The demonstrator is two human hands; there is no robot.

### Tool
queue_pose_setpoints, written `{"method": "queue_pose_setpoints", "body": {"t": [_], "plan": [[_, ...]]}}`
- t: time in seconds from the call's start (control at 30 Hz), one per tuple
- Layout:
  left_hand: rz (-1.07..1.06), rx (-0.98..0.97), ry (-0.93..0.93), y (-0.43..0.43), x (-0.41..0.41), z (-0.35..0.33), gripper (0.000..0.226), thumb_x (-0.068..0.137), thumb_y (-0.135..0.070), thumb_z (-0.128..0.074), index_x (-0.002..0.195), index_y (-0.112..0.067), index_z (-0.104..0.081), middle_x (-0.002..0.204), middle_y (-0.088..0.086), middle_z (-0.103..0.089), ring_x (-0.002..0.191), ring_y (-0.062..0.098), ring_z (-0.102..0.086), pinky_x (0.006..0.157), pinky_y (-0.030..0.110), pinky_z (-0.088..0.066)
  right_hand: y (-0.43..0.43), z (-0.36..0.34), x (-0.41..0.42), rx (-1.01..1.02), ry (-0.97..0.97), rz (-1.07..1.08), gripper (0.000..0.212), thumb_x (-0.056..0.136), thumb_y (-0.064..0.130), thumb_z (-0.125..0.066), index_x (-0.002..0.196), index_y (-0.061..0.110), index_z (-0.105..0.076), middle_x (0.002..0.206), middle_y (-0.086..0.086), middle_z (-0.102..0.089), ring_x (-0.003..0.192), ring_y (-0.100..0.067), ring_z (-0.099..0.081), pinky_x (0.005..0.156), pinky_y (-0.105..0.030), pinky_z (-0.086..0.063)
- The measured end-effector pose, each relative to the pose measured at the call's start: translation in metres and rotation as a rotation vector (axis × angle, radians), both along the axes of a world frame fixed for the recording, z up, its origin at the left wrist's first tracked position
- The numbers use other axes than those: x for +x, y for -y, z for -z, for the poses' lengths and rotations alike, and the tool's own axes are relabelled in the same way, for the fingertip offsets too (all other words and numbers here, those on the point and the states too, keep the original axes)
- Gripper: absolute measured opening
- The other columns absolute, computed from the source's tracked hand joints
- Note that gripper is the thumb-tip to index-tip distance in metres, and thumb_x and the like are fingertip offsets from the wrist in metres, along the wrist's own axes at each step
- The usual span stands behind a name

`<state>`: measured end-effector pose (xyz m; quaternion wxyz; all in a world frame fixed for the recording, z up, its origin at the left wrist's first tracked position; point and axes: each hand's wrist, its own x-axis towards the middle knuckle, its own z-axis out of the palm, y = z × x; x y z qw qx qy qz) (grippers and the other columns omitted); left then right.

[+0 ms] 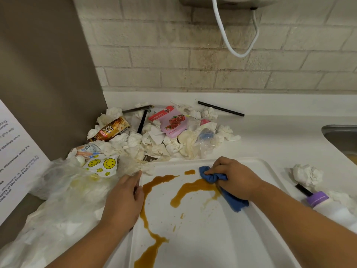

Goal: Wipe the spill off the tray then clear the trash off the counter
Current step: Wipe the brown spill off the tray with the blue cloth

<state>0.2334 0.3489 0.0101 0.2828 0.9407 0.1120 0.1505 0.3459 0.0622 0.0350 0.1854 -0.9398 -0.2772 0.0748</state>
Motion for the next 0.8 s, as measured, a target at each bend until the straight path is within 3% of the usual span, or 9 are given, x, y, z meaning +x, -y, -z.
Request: {"method": "queue_pose_setpoints", "body": {"t": [0.13,0.27,0.4,0.5,0.57,0.7,0.8], "plan": [[-0.001,0.006,-0.005,-0.001,0.001,0.002,0.045,0.091,-0.013,-0.052,0.136,-0.015,-0.050,0.103,0.006,-0.055,0.083,0.015,-0.050,0.074,0.024,-0.039,-0.006,0.004,-0.003,-0.059,0.101,0.036,0.039,0.089,0.016,-0.052,0.120,0.038,-0.062,0.111,0.010,-0.052,0.101,-0.016,-0.050,0.086,-0.030,-0.044],[-0.005,0.013,-0.011,0.000,0.001,0.002,0.046,0.091,-0.013,-0.051,0.137,-0.015,-0.049,0.105,0.005,-0.055,0.090,0.019,-0.054,0.075,0.024,-0.039,0.004,-0.001,-0.005,0.026,-0.008,-0.046,0.037,0.088,0.013,-0.059,0.116,0.035,-0.066,0.106,0.014,-0.051,0.094,-0.005,-0.051,0.075,-0.002,-0.032],[-0.003,0.024,-0.006,-0.001,0.002,0.004,0.046,0.091,-0.014,-0.051,0.137,-0.015,-0.049,0.103,0.004,-0.054,0.084,0.013,-0.048,0.075,0.024,-0.039,0.009,0.002,-0.012,-0.007,0.103,0.040,0.038,0.088,0.016,-0.057,0.117,0.039,-0.064,0.109,0.015,-0.051,0.098,-0.009,-0.050,0.079,-0.011,-0.036],[-0.003,0.025,-0.007,-0.001,0.002,0.003,0.046,0.092,-0.015,-0.051,0.137,-0.016,-0.048,0.103,0.004,-0.054,0.082,0.011,-0.045,0.076,0.025,-0.040,0.012,0.001,-0.021,0.021,0.041,-0.081,0.039,0.087,0.012,-0.060,0.118,0.037,-0.064,0.106,0.019,-0.047,0.094,-0.004,-0.046,0.076,0.001,-0.029],[-0.001,0.025,-0.008,-0.001,0.002,0.003,0.046,0.092,-0.015,-0.051,0.137,-0.016,-0.049,0.102,0.003,-0.054,0.083,0.012,-0.046,0.075,0.025,-0.040,0.015,-0.003,-0.020,0.056,-0.005,-0.043,0.038,0.086,0.009,-0.061,0.114,0.034,-0.067,0.104,0.017,-0.050,0.092,-0.002,-0.049,0.073,0.002,-0.029],[0.001,0.019,-0.006,-0.001,0.001,0.003,0.045,0.091,-0.014,-0.052,0.136,-0.015,-0.050,0.103,0.003,-0.054,0.086,0.017,-0.052,0.076,0.026,-0.041,0.010,0.004,-0.029,0.005,0.117,0.040,0.040,0.086,0.012,-0.057,0.115,0.037,-0.065,0.109,0.015,-0.051,0.098,-0.007,-0.048,0.082,-0.012,-0.035],[-0.009,0.020,-0.017,-0.001,0.001,0.002,0.045,0.092,-0.015,-0.052,0.136,-0.015,-0.050,0.108,0.007,-0.057,0.094,0.023,-0.056,0.080,0.029,-0.043,0.012,-0.001,-0.037,0.033,-0.003,-0.084,0.037,0.085,0.010,-0.061,0.112,0.034,-0.068,0.105,0.019,-0.049,0.091,0.007,-0.046,0.080,0.002,-0.029]]}}
